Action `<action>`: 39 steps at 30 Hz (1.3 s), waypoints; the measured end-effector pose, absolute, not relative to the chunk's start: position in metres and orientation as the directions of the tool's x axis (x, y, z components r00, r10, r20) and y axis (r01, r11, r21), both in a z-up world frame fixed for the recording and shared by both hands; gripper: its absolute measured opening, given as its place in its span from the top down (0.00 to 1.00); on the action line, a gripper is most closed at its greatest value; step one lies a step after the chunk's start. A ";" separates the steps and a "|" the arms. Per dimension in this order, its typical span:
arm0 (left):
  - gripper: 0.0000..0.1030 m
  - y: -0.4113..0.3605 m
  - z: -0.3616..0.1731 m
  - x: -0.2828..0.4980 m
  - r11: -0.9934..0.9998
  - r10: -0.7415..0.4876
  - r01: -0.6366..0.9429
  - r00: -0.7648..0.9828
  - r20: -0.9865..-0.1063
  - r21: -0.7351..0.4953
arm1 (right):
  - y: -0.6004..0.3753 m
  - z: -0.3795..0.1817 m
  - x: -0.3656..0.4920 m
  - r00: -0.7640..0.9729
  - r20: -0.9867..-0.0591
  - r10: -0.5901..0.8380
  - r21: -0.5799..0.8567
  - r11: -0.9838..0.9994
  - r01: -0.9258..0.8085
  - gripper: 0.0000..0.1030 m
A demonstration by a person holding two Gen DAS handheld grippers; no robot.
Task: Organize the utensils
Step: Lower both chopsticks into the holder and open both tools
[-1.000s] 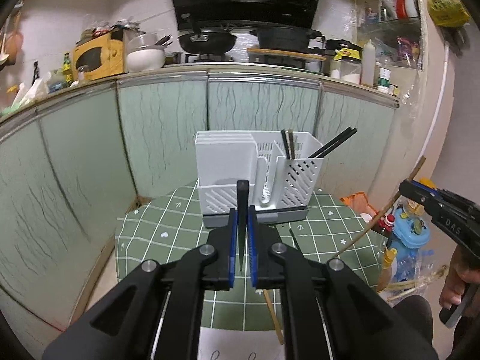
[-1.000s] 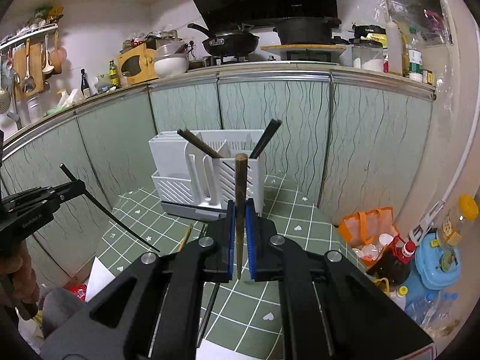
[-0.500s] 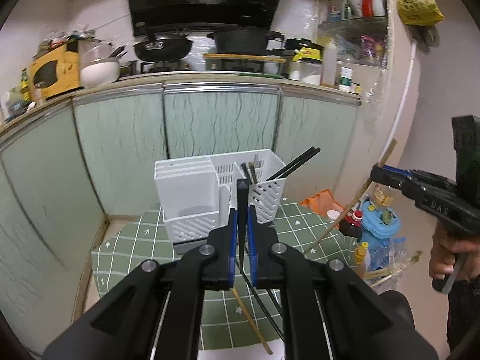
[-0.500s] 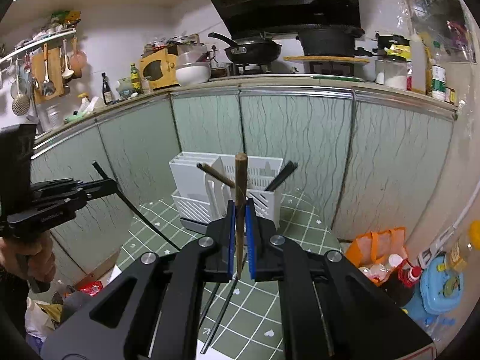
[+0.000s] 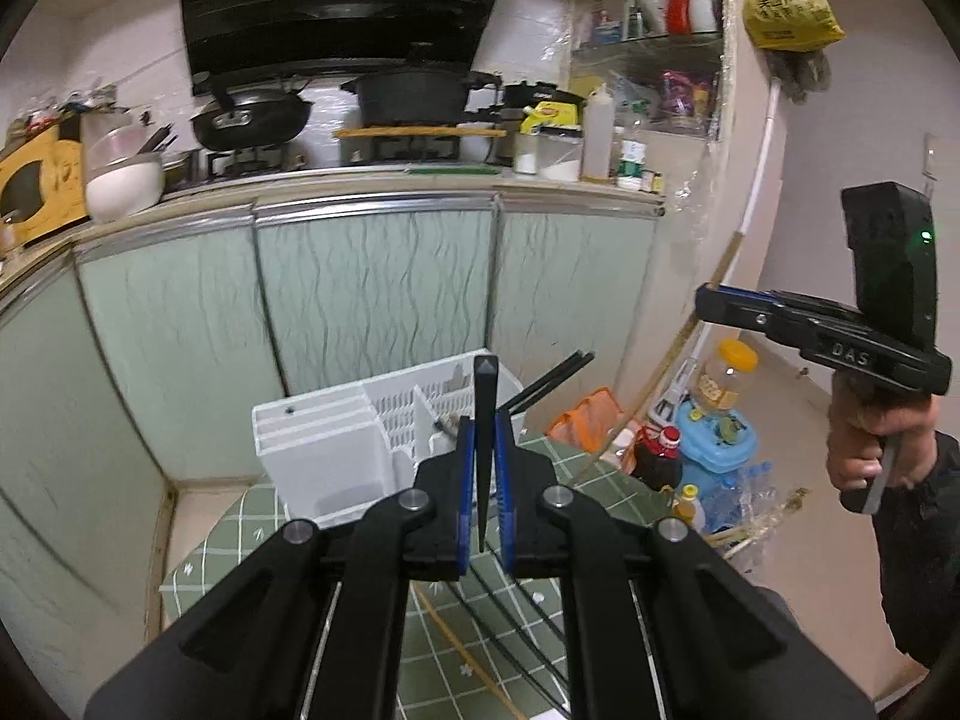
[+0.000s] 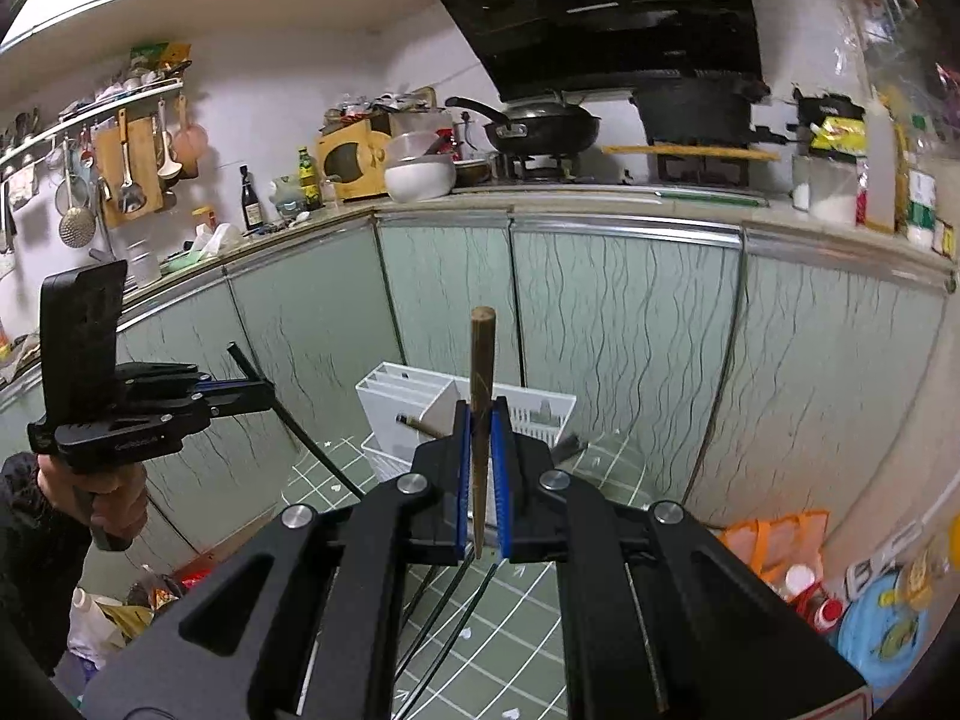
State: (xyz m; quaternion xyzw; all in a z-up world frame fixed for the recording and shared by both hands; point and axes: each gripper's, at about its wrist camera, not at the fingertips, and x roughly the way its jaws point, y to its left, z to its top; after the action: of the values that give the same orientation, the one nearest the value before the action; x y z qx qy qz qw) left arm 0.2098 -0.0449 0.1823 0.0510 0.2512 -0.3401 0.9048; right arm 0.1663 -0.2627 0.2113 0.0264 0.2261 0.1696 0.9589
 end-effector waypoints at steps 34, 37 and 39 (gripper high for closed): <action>0.92 -0.100 0.179 0.353 0.694 -0.659 0.714 0.583 -0.475 -0.087 | -0.291 0.178 0.325 0.775 -0.452 0.440 0.174 0.896 -0.407 0.94; 0.92 -0.103 0.164 0.361 0.704 -0.643 0.705 0.586 -0.493 -0.080 | -0.291 0.164 0.331 0.763 -0.465 0.448 0.179 0.892 -0.415 0.94; 0.92 -0.105 0.156 0.364 0.705 -0.640 0.704 0.581 -0.503 -0.084 | -0.290 0.157 0.334 0.757 -0.473 0.451 0.178 0.890 -0.420 0.94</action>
State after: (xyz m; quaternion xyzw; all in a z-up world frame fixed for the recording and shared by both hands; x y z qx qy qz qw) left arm 0.3638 -0.1046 0.1556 0.0622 0.2569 -0.3791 0.8868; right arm 0.3337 -0.2899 0.1570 0.0303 0.2599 0.2324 0.9368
